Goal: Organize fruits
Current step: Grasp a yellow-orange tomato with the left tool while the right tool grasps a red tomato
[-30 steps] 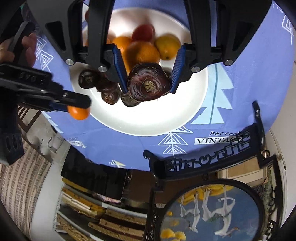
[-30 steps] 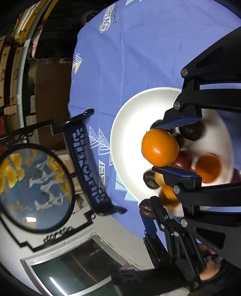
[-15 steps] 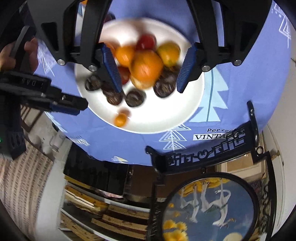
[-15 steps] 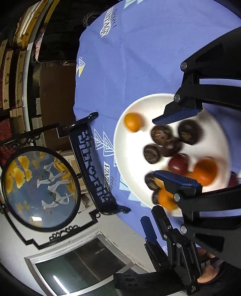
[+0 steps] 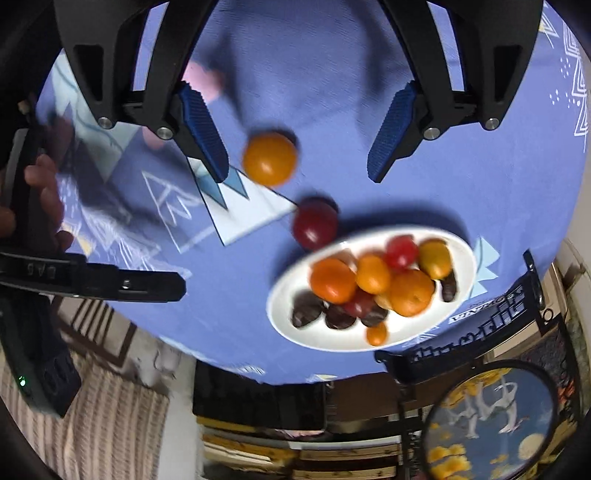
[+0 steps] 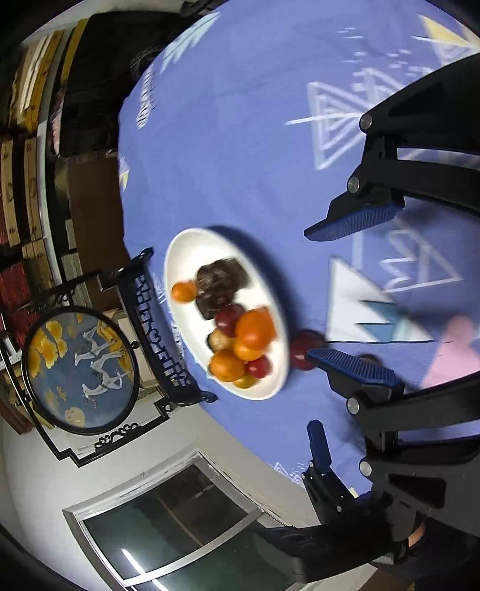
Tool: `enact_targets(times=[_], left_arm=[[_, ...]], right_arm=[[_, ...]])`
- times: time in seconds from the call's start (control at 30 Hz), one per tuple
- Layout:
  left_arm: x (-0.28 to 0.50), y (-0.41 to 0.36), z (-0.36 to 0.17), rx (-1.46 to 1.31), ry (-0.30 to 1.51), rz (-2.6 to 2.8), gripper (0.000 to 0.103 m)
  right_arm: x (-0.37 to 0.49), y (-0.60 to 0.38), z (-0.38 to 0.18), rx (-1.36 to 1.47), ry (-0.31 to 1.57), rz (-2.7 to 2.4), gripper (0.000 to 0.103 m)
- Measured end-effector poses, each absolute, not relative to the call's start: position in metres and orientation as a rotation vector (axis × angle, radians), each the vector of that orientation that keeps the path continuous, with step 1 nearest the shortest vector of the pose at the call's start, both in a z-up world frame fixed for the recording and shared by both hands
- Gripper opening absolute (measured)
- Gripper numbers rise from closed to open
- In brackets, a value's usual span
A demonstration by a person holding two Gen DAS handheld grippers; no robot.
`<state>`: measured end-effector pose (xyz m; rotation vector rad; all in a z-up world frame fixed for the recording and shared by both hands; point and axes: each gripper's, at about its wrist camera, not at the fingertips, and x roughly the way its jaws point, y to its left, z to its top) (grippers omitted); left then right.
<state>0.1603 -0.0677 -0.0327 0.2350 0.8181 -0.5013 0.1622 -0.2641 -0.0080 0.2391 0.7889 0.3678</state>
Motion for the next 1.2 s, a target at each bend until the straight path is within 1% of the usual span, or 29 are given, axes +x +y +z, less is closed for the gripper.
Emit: enact_targets(times=[0.33, 0.4, 0.43, 0.47, 0.63, 0.87, 1.03, 1.2], left_arm=[[0.173, -0.084, -0.053, 0.256, 0.886, -0.454, 0.075], [0.176, -0.083, -0.058, 0.25, 0.912, -0.462, 0.062], [0.179, -0.082, -0.059, 0.238, 0.925, -0.476, 0.047], [0.179, -0.08, -0.059, 0.219, 0.931, -0.491, 0.037], [0.177, -0.058, -0.047, 0.108, 0.859, -0.492, 0.036], [0.175, -0.002, -0.024, -0.116, 0.717, -0.349, 0.036], [0.176, 0.011, -0.021, -0.169, 0.692, -0.321, 0.036], [0.178, 0.015, -0.022, -0.192, 0.697, -0.323, 0.036]], right_arm=[[0.133, -0.271, -0.02, 0.242, 0.815, 0.356, 0.061], [0.132, -0.271, -0.019, 0.238, 0.811, 0.355, 0.061], [0.132, -0.272, -0.019, 0.239, 0.812, 0.356, 0.061], [0.132, -0.271, -0.02, 0.239, 0.815, 0.358, 0.061], [0.134, -0.259, -0.022, 0.2, 0.837, 0.364, 0.061], [0.152, -0.216, -0.023, 0.084, 0.876, 0.387, 0.061], [0.18, -0.171, -0.034, -0.032, 0.904, 0.394, 0.061], [0.202, -0.146, -0.037, -0.066, 0.895, 0.404, 0.06]])
